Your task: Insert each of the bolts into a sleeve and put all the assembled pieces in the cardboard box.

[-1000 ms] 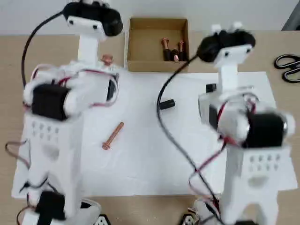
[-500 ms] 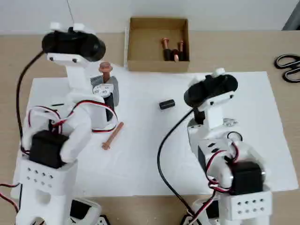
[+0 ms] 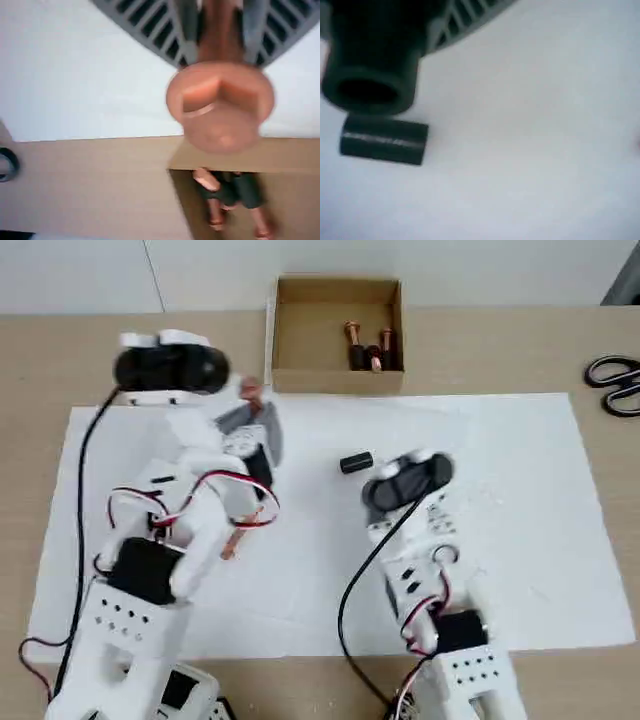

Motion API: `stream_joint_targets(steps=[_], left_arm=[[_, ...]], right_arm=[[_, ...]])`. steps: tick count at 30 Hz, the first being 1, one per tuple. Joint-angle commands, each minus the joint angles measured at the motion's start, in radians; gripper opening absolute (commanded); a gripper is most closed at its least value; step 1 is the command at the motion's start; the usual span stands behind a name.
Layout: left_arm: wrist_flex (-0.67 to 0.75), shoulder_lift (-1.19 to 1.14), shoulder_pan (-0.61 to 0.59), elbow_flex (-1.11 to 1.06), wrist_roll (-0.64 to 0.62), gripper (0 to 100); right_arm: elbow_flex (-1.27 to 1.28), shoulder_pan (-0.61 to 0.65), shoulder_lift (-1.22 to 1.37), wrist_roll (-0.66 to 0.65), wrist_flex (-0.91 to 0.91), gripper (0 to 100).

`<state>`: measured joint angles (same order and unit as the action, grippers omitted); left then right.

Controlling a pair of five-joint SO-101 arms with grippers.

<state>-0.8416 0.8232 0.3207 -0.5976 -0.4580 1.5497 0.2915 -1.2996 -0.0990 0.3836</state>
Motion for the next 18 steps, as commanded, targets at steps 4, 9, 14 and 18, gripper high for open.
stream_joint_targets(steps=[4, 9, 14, 18], left_arm=[[0.133, 0.029, 0.052, -0.036, -0.002, 1], [0.301, 0.029, 0.058, -0.18, -0.002, 1], [0.374, 0.032, 0.06, -0.259, -0.006, 1], [0.379, 0.035, 0.06, -0.259, -0.008, 1]], right_arm=[[0.143, 0.12, -0.199, -0.002, -0.143, 0.5], [0.143, 0.154, -0.367, 0.005, -0.031, 0.5], [0.137, 0.154, -0.496, 0.133, 0.09, 0.5], [0.135, 0.156, -0.513, 0.155, 0.125, 0.4]])
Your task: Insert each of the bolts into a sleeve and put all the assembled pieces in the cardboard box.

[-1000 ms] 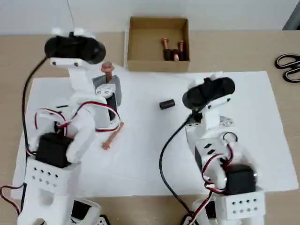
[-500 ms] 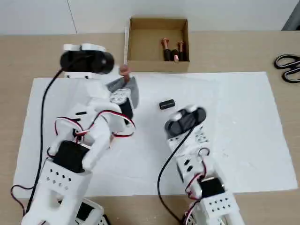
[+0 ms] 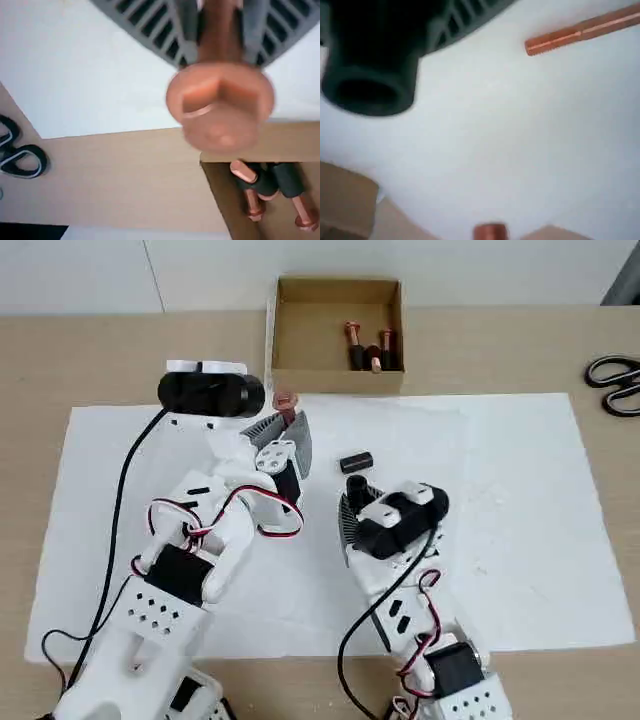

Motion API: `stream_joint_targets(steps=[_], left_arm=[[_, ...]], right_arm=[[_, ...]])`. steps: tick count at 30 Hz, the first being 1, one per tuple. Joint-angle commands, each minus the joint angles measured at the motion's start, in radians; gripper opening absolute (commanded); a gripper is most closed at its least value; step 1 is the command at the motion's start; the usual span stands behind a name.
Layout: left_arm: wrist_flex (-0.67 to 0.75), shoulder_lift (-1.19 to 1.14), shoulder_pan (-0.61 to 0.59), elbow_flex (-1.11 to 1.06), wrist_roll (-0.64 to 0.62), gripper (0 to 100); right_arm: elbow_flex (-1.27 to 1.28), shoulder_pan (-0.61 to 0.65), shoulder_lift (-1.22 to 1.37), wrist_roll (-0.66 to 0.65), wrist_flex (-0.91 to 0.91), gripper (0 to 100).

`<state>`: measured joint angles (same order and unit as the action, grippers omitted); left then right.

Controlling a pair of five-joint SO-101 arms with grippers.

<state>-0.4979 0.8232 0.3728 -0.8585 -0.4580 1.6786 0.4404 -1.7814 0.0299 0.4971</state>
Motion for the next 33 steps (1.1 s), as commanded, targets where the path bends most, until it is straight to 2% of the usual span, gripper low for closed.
stream_joint_targets(steps=[1, 10, 33], left_arm=[[0.035, 0.035, 0.009, 0.002, -0.008, 1], [0.032, 0.035, 0.107, 0.002, -0.008, 1], [-0.06, 0.037, 0.146, -0.001, -0.008, 1]], right_arm=[[0.006, 0.015, -0.031, 0.026, 0.012, 0.4], [0.006, 0.096, -0.027, 0.021, 0.021, 0.4], [0.006, 0.09, -0.022, 0.021, 0.021, 0.4]])
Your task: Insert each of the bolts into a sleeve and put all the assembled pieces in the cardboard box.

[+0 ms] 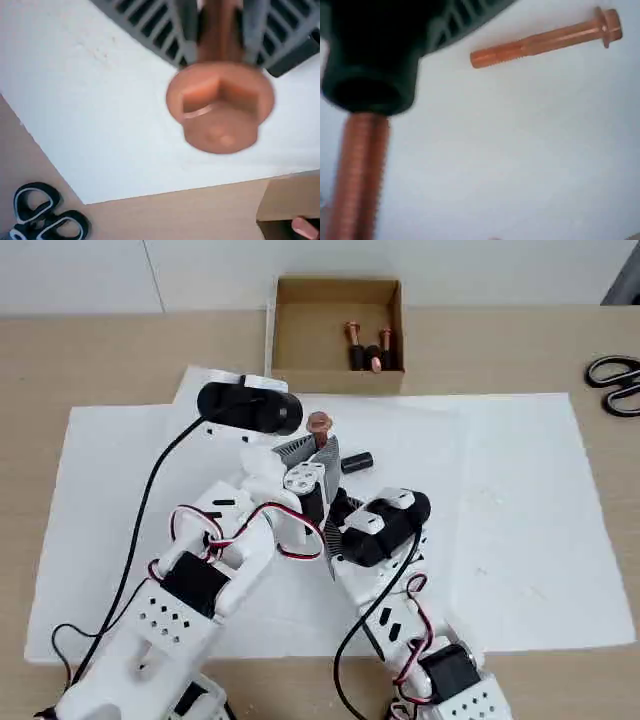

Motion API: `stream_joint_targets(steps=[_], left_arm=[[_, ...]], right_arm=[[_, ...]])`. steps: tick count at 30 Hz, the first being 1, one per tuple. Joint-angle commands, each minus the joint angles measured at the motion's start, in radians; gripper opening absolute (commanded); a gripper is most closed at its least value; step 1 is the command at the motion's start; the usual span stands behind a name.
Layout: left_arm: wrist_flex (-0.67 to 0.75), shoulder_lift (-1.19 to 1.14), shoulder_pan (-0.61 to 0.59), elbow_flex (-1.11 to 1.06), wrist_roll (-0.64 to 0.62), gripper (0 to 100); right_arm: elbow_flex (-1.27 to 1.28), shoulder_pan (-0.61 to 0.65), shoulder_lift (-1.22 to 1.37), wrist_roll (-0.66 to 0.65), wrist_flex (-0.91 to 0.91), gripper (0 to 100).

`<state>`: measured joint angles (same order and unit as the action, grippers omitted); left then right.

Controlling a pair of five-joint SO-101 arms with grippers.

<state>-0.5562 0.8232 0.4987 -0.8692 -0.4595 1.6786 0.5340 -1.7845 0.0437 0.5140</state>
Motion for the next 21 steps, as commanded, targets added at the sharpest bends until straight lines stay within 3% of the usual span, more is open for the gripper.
stream_joint_targets(steps=[1, 21], left_arm=[[-0.002, 0.04, 0.028, 0.01, -0.006, 1], [-0.025, 0.097, 0.038, -0.042, 0.002, 1]], right_arm=[[0.006, -0.004, -0.019, 0.008, 0.004, 0.4], [0.006, -0.005, -0.019, 0.008, 0.004, 0.4]])
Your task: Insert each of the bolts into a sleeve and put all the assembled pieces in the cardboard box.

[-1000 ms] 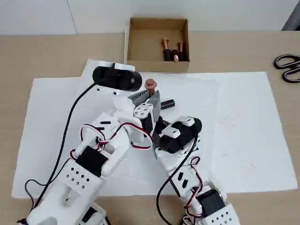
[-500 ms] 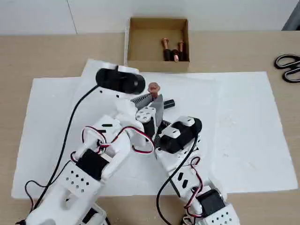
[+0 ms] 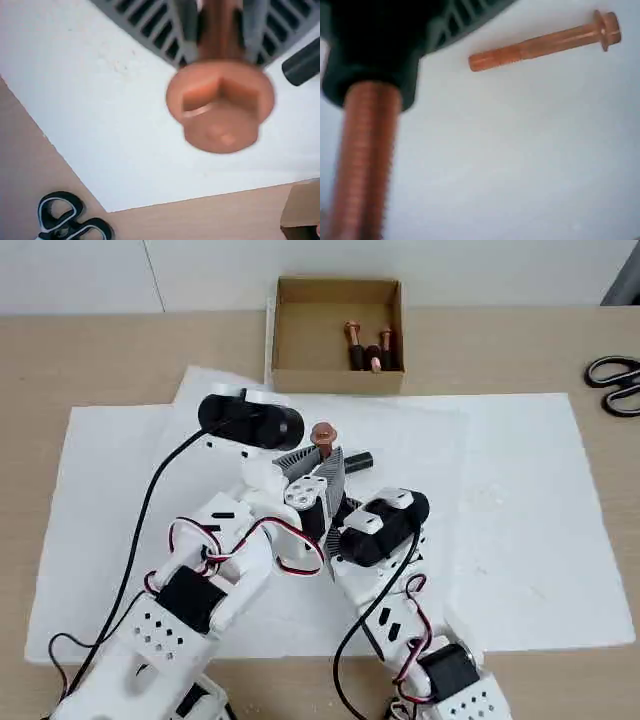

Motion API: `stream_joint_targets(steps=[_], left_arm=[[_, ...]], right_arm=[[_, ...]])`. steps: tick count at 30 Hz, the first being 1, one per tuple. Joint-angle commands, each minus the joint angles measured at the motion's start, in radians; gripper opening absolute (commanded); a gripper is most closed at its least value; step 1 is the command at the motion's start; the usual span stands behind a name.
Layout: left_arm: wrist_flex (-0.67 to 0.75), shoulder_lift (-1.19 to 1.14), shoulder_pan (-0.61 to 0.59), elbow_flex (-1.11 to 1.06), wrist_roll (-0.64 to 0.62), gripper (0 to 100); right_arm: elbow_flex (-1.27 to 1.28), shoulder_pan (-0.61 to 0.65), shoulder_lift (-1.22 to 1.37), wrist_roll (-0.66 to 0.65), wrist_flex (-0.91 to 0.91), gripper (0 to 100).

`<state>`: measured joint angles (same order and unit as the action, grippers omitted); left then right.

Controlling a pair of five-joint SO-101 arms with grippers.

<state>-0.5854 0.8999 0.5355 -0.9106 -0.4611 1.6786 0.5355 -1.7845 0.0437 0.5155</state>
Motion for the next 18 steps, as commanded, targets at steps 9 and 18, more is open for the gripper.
stream_joint_targets(steps=[9, 18], left_arm=[[0.094, 0.02, 0.0, -0.064, 0.051, 1], [0.06, 0.02, 0.006, -0.07, 0.051, 1]], right_arm=[[0.006, -0.007, -0.019, 0.008, 0.002, 0.4], [0.006, -0.007, -0.019, 0.008, 0.002, 0.4]])
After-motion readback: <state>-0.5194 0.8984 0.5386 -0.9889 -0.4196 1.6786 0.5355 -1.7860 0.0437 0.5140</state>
